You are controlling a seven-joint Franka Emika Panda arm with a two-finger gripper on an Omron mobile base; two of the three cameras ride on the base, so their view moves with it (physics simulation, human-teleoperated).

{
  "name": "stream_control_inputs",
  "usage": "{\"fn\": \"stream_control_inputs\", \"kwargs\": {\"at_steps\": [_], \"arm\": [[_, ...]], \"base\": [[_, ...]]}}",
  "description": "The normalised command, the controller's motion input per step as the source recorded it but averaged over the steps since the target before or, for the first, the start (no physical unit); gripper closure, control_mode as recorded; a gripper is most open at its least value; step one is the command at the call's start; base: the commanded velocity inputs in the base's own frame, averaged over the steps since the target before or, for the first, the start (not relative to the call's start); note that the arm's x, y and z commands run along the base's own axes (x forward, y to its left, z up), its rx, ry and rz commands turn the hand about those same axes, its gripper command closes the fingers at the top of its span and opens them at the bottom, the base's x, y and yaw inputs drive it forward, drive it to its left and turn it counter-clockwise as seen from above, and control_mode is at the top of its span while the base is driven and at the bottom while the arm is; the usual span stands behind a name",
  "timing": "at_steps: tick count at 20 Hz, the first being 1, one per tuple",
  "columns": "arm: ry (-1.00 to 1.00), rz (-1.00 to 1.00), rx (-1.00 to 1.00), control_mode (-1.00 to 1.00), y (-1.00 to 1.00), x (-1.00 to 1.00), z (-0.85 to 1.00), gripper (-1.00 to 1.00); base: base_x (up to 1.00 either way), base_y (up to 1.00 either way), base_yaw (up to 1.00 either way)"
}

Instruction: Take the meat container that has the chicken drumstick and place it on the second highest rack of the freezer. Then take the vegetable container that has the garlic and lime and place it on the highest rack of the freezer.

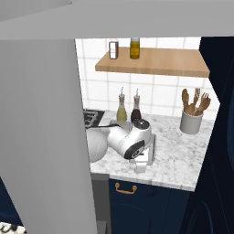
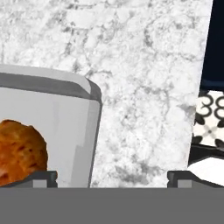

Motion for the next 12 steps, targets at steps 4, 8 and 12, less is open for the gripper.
{"fn": "stream_control_inputs", "kwargs": {"at_steps": [4, 8, 12], "arm": [[0.0, 0.0, 0.1, -1.0, -0.15, 0.3, -0.04, -1.0], [0.0, 0.0, 0.07, -1.0, -0.08, 0.3, -0.07, -1.0], [0.0, 0.0, 0.0, -1.0, 0.0, 0.18, -0.38, -1.0]], "base": [[0.0, 0.0, 0.0], [0.0, 0.0, 0.0], [0.0, 0.0, 0.0]]}}
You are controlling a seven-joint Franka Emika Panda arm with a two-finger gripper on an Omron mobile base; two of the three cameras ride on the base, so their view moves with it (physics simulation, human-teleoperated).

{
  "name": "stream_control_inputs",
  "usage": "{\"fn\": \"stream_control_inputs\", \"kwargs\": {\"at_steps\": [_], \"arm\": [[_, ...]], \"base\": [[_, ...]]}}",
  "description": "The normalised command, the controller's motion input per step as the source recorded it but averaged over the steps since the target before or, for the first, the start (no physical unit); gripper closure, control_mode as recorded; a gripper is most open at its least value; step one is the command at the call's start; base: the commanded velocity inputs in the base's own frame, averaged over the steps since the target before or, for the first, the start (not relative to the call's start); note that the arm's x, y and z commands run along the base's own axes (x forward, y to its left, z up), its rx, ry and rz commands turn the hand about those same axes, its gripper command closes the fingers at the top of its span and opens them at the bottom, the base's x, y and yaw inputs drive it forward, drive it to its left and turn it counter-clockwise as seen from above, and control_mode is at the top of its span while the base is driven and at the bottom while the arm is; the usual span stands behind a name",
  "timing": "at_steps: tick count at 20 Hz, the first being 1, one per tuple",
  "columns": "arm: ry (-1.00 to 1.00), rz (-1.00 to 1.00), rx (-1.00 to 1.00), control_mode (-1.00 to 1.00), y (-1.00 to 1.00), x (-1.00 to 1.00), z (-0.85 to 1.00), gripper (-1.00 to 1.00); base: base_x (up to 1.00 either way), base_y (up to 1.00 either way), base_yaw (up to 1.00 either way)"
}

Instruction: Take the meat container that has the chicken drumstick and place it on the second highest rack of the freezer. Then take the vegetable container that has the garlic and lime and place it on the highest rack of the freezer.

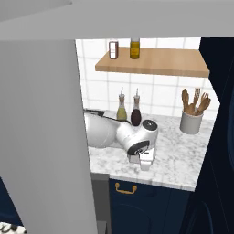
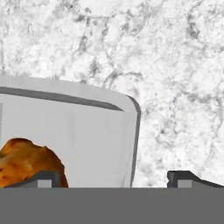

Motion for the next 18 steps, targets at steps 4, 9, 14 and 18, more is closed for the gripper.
{"fn": "stream_control_inputs", "kwargs": {"at_steps": [4, 9, 14, 18], "arm": [[0.03, 0.0, 0.0, -1.0, 0.0, 0.19, -0.36, 1.0], [0.02, 0.0, 0.0, -1.0, 0.06, 0.02, -0.09, 1.0], [-0.05, -0.01, 0.0, -1.0, 0.3, -0.29, 0.02, 1.0], [-0.24, 0.06, 0.0, -1.0, 0.25, -0.64, 0.76, 1.0]], "base": [[0.0, 0.0, 0.0], [0.0, 0.0, 0.0], [0.0, 0.0, 0.0], [0.0, 0.0, 0.0]]}}
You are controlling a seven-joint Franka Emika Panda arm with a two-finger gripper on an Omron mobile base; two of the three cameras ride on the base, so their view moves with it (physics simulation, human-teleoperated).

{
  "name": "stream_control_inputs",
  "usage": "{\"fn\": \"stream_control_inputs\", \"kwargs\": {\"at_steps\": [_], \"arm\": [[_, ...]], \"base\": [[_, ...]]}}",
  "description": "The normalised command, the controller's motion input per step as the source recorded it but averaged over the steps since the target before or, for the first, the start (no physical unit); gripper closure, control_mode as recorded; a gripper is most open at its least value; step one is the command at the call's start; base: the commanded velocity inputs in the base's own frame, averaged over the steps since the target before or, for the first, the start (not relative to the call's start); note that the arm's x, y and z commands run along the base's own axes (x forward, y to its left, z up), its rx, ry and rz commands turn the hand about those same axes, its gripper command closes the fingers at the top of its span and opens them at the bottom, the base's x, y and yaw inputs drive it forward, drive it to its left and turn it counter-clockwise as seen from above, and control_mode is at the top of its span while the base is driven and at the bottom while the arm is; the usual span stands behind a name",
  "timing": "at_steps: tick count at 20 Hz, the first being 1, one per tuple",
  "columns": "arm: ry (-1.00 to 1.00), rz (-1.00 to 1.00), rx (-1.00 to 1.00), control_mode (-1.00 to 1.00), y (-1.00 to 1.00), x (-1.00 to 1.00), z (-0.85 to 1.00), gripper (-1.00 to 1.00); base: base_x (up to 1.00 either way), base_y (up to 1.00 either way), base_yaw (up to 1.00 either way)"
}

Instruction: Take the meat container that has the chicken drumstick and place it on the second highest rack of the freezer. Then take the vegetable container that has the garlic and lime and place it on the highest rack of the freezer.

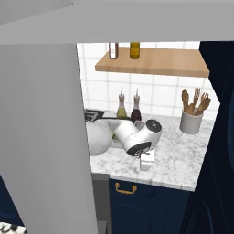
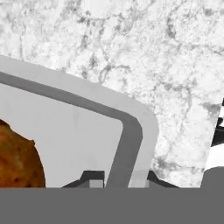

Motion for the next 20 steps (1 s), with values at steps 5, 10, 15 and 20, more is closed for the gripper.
{"fn": "stream_control_inputs", "kwargs": {"at_steps": [5, 10, 15, 20], "arm": [[-0.07, 0.1, -0.12, -1.0, 0.42, -0.56, 0.93, 1.0], [-0.01, 0.04, -0.18, -1.0, 0.9, -0.3, 0.83, 1.0], [0.0, -0.21, -0.04, -1.0, 1.0, -0.05, 0.62, 1.0], [0.01, -0.3, 0.03, -1.0, 0.98, -0.13, 0.53, 1.0]], "base": [[0.0, 0.0, 0.0], [0.0, 0.0, 0.0], [0.0, 0.0, 0.0], [0.0, 0.0, 0.0]]}}
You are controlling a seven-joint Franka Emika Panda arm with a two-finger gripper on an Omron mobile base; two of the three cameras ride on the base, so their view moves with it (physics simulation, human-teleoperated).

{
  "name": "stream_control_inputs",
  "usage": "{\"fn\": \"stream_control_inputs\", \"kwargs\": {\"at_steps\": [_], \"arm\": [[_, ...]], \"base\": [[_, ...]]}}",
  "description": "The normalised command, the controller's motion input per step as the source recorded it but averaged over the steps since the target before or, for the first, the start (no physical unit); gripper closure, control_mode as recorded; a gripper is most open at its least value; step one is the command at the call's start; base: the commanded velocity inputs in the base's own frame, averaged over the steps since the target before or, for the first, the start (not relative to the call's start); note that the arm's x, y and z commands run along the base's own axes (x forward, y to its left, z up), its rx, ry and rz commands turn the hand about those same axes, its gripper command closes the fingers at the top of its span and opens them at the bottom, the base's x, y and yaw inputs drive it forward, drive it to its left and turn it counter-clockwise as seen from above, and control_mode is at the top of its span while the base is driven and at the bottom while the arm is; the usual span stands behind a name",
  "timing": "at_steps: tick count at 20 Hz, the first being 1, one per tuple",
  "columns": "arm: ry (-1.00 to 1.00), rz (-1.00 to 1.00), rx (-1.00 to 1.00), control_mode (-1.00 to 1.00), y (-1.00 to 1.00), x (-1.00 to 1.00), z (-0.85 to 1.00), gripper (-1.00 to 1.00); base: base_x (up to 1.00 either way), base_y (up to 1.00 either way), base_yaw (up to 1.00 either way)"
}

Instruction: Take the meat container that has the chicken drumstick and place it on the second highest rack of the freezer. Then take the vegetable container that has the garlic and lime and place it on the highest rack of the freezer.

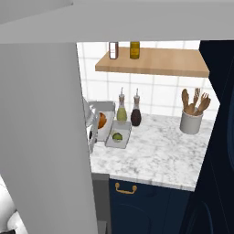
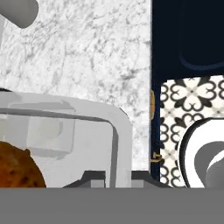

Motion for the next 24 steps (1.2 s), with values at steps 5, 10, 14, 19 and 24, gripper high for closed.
{"fn": "stream_control_inputs", "kwargs": {"at_steps": [5, 10, 14, 19, 24], "arm": [[0.0, -0.08, 0.2, -1.0, 0.4, -0.11, 0.13, 1.0], [-0.18, 0.01, 0.25, -1.0, 0.0, -0.39, -0.06, 1.0], [-0.04, 0.0, -0.02, -1.0, 0.25, -0.25, -0.01, 1.0], [0.0, 0.0, 0.0, -1.0, 0.01, 0.0, 0.0, 1.0], [0.0, 0.0, 0.0, 1.0, 0.0, -0.03, -0.01, 1.0]], "base": [[0.0, 0.0, 0.0], [0.0, 0.0, 0.0], [0.0, 0.0, 0.0], [0.0, 0.0, 0.0], [-0.53, 0.05, 0.0]]}}
